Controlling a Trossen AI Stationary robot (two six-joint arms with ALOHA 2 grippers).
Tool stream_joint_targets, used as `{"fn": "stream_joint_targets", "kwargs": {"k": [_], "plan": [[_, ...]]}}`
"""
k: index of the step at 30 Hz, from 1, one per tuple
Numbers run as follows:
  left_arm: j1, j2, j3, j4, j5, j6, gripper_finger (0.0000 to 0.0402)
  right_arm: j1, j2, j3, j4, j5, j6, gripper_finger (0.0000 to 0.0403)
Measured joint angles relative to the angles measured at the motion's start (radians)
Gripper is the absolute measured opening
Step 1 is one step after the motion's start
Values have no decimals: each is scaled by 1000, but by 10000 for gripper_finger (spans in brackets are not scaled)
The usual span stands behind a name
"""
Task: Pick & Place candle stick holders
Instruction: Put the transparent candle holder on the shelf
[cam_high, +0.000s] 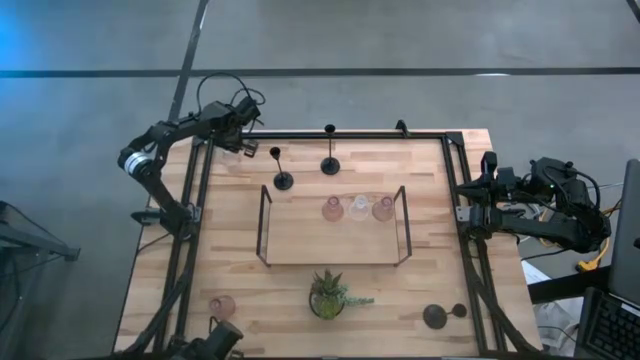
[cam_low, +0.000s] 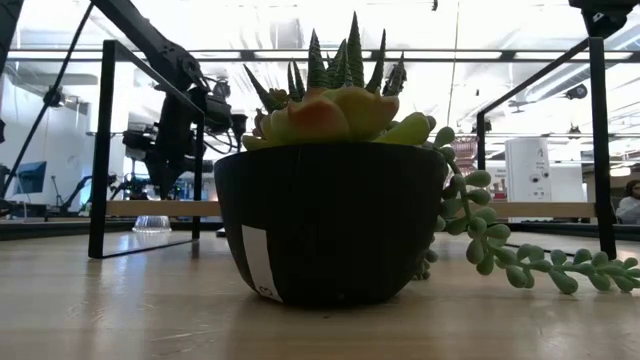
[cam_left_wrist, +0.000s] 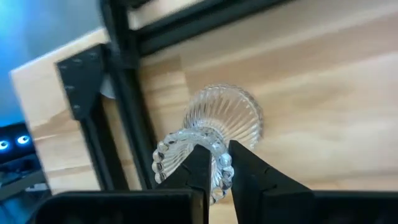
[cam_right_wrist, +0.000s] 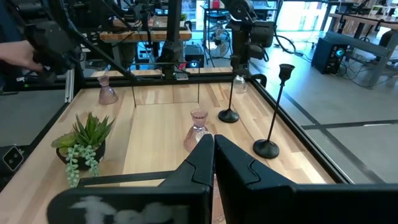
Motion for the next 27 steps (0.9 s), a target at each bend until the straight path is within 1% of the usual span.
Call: {"fn": "stream_joint_targets", "kwargs": {"k": [3, 6, 8, 12, 15, 18, 22, 25, 27], "plan": [[-1, -15, 29, -51, 14, 14, 37, 0, 0, 0, 0, 0, 0, 8], [-1, -39, 65, -130, 69, 38, 37, 0, 0, 0, 0, 0, 0, 8], [-2, -73, 106, -137, 94, 49, 37, 0, 0, 0, 0, 0, 0, 8], [-6, -123, 173, -217, 82, 72, 37, 0, 0, 0, 0, 0, 0, 8], [-9, -171, 255, -259, 80, 85, 37, 0, 0, 0, 0, 0, 0, 8], [-10, -209, 340, -357, 73, 92, 37, 0, 0, 0, 0, 0, 0, 8], [-25, -263, 475, -400, 72, 113, 37, 0, 0, 0, 0, 0, 0, 8], [-42, -292, 565, -406, 114, 150, 37, 0, 0, 0, 0, 0, 0, 8], [-53, -305, 619, -408, 173, 196, 37, 0, 0, 0, 0, 0, 0, 8]]}}
